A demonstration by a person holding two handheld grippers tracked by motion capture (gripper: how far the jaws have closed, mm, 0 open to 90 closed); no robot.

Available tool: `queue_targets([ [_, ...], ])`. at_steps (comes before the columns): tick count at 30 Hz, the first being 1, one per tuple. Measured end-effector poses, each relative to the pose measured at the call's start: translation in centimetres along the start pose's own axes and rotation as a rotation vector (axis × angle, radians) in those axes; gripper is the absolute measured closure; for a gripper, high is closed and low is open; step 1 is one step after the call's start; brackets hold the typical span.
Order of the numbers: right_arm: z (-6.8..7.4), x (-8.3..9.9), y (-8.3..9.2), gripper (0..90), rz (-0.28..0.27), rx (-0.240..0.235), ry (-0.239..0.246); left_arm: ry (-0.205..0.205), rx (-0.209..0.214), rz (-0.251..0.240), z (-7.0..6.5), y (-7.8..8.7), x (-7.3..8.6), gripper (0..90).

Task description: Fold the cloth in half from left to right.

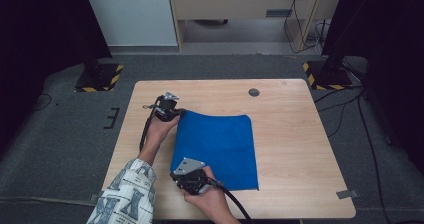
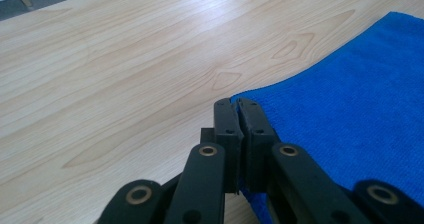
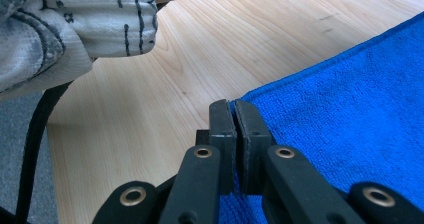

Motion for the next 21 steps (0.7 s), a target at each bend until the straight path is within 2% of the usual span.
queue_targets([
  [6, 1.2, -0.9, -1.7, 87.4, 0.003, -0.019, 0.001, 0.008, -0.003, 0.001, 1.7, 1.0, 0.7, 87.2],
  [13, 2.6, -2.8, -3.6, 87.4, -0.015, -0.043, 0.008, 0.019, 0.000, 0.001, 3.9, 2.4, 1.9, 87.2],
  [15, 2.9, -3.3, -4.0, 87.3, -0.025, -0.052, 0.002, 0.044, 0.010, -0.007, 4.5, 3.0, 2.1, 87.3],
  [18, 2.9, -4.0, -4.1, 87.4, -0.047, -0.059, -0.008, 0.063, 0.011, -0.016, 4.8, 3.5, 2.1, 87.3],
  [21, 2.5, -3.8, -3.6, 87.4, -0.053, -0.046, -0.008, 0.071, 0.013, -0.020, 4.2, 3.2, 1.7, 87.3],
])
Point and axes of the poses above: each handheld gripper's, and its own axes: y roughly backward along the jaws, x roughly out of its underside, z roughly to its left, the point moved 5 cm from there along -y, roughly forward along the jaws, and after that the axes turned 6 degrees about y, right-handed, at the moved point
